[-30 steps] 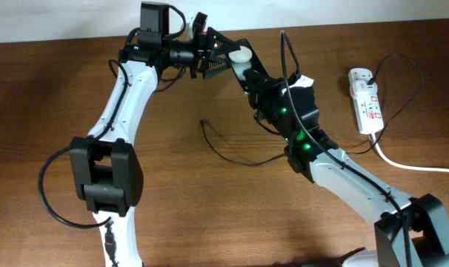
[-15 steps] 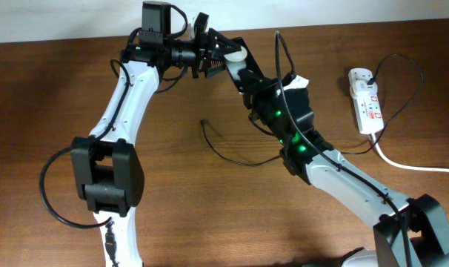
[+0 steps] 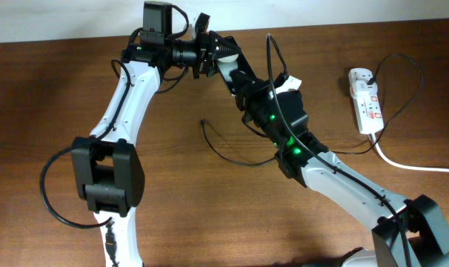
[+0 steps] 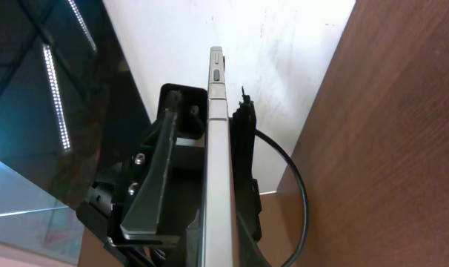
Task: Plug charger to phone and switch on socket
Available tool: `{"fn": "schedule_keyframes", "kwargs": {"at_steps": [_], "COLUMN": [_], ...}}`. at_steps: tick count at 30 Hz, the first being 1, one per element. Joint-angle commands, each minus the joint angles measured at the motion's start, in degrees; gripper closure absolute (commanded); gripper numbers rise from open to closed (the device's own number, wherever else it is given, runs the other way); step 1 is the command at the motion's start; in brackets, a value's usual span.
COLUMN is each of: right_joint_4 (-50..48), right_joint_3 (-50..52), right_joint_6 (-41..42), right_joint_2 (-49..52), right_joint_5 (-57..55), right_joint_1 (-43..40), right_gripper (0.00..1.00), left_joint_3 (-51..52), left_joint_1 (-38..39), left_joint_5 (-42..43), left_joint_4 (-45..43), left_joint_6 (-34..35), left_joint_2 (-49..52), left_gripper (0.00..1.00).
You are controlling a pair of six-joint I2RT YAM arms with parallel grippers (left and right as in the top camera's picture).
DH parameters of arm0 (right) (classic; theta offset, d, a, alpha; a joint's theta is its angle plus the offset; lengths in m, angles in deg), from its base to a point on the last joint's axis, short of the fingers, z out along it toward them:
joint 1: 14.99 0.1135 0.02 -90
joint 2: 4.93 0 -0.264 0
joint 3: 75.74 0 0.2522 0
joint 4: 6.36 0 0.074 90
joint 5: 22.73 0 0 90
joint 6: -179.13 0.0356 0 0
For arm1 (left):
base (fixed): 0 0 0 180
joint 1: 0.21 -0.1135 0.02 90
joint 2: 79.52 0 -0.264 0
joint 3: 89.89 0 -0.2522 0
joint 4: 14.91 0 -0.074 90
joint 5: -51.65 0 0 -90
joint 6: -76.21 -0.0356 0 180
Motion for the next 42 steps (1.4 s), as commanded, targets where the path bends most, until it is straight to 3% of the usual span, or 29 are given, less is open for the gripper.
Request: {"fn": "schedule_keyframes", "kwargs": {"at_steps": [1, 7, 10, 20, 22, 24, 27, 28, 31, 33, 36, 42], "right_joint_4": [0.20, 1.44, 1.44, 1.42, 1.42, 1.42, 1.40, 1.40, 1.40, 1.40, 1.64, 6.16], "right_joint_3": [-1.73, -1.73, -1.73, -1.73, -1.73, -1.73, -1.73, -1.73, -1.73, -1.73, -1.73, -1.73], "right_joint_6": [-0.39, -0.42, -0.42, -0.42, -0.42, -0.42, -0.42, -0.42, -0.42, -0.46, -1.07, -13.64], "right_joint_2": [-0.17, -0.17, -0.17, -0.17, -0.17, -0.17, -0.17, -0.17, -0.17, -0.17, -0.17, -0.20], "right_joint_5": [1.25, 1.27, 1.27, 1.27, 1.27, 1.27, 1.25, 1.25, 1.25, 1.22, 0.79, 2.60], "right_joint_1": [1.16, 1.16, 1.16, 1.16, 1.16, 1.16, 1.16, 1.16, 1.09, 1.05, 1.03, -1.20], "right_gripper": [0.96, 0.96, 0.96, 0.95, 0.86, 0.84, 0.71, 0.64, 0.31, 0.16, 0.01, 0.01], "left_joint_3": [-0.90, -0.90, -0.90, -0.90, -0.90, -0.90, -0.90, -0.90, -0.90, -0.90, -0.90, -0.87], "left_joint_1": [0.33, 0.17, 0.17, 0.17, 0.17, 0.17, 0.17, 0.17, 0.02, -0.59, -1.92, -7.58], "left_joint_5": [0.63, 0.63, 0.63, 0.61, 0.61, 0.61, 0.55, 0.42, -0.04, -0.70, -1.36, -1.60], "left_joint_4": [-0.28, -1.68, -1.77, -1.77, -1.77, -1.77, -1.77, -1.77, -1.77, -1.75, -1.75, 0.68], "left_joint_6": [1.88, 2.99, 2.99, 3.21, 3.21, 3.21, 3.21, 3.19, 3.17, 2.73, 0.31, -11.63], "left_joint_2": [0.26, 0.26, 0.26, 0.26, 0.26, 0.26, 0.26, 0.26, 0.26, 0.26, 0.26, 0.26], "left_gripper": [0.69, 0.93, 1.00, 1.00, 1.00, 1.00, 1.00, 1.00, 1.00, 1.00, 1.00, 1.00]}}
